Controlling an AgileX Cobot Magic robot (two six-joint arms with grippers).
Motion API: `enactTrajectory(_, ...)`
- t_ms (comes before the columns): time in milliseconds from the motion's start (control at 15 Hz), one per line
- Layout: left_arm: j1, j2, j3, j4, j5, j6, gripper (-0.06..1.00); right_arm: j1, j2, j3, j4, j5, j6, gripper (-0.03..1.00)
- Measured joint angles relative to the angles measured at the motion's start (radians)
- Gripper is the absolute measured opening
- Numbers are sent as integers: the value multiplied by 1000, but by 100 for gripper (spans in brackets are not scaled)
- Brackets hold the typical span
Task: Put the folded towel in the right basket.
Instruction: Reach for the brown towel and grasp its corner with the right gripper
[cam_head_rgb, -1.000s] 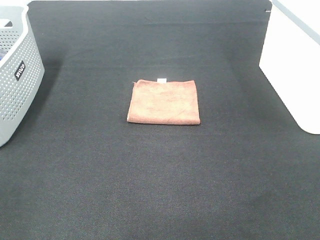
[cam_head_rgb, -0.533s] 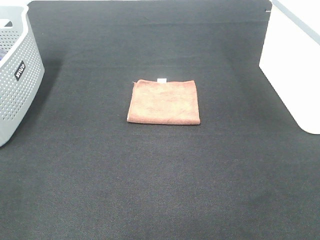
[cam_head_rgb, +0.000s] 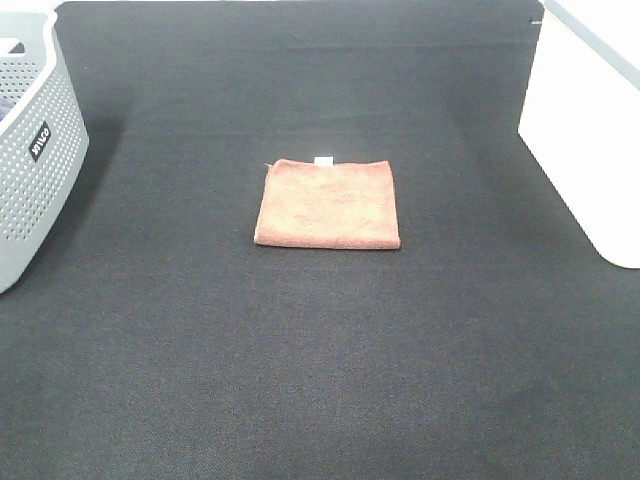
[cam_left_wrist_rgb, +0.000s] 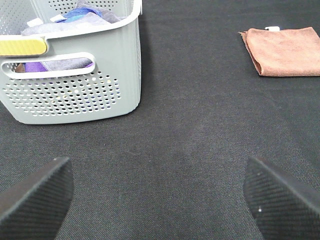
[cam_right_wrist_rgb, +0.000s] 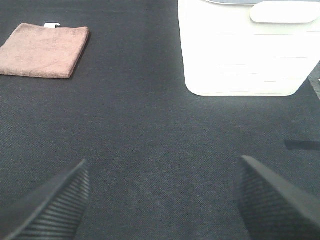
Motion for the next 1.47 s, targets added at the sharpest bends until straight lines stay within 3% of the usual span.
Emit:
enactTrajectory(200,0,0,0,0,0,0,87,0,8,-4,4,-9,21,76)
enactTrajectory(533,0,0,0,0,0,0,87,0,366,-54,64,-270,27,76)
enactTrajectory(733,0,0,0,0,0,0,87,0,717,-174,194,-384,-60,75)
enactTrajectory(1000,0,0,0,0,0,0,87,0,1088,-396,360,-380,-201,74)
enactTrajectory(1267,0,0,0,0,0,0,87,0,1295,-547,416,-351,-214,74)
enactTrajectory(1467,0,0,0,0,0,0,87,96,1468,-676,410,-350,-214,74)
